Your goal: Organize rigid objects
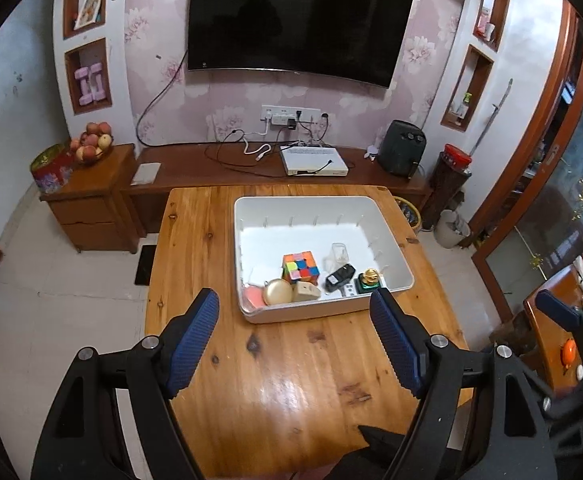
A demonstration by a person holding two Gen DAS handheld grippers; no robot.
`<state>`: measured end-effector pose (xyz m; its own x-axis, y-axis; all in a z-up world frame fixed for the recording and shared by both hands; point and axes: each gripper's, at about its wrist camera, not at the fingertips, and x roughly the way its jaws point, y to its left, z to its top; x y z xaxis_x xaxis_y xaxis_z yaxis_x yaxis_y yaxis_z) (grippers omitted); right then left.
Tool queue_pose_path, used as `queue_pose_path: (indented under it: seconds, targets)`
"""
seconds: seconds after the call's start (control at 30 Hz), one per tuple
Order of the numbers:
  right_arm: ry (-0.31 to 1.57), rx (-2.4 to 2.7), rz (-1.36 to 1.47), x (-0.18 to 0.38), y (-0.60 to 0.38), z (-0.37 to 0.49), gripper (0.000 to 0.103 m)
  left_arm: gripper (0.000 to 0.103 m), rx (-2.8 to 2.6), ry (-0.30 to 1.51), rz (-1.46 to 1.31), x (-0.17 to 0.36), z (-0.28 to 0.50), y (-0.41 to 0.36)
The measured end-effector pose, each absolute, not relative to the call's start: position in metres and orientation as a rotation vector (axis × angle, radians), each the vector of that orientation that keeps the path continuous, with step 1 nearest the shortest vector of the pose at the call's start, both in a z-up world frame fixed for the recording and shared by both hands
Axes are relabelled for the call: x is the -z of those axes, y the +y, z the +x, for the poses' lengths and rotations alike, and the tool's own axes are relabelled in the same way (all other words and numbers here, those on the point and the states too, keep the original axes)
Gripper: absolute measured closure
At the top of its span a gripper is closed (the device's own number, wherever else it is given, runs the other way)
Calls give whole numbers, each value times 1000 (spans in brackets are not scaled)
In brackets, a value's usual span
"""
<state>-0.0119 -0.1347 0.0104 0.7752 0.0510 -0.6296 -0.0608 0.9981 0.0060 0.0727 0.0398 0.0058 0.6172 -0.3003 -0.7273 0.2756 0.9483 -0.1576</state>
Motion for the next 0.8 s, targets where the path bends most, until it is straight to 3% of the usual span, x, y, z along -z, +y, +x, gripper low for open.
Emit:
queue_pose_path:
  seconds: [0.2,0.5,0.63,0.8]
  targets:
    - [656,-53,-30,-18,-180,-39,0,15,212,785,-53,-13,36,1]
    - [658,-73,26,-7,-223,-63,0,15,64,764,-85,-10,-9,-29]
    - [605,-26,1,-11,-231,-81,0,2,53,707,-64,-17,-21,-45]
    - [549,7,-1,-13,-244,-96,0,2,10,684,-40,-18,-29,-55]
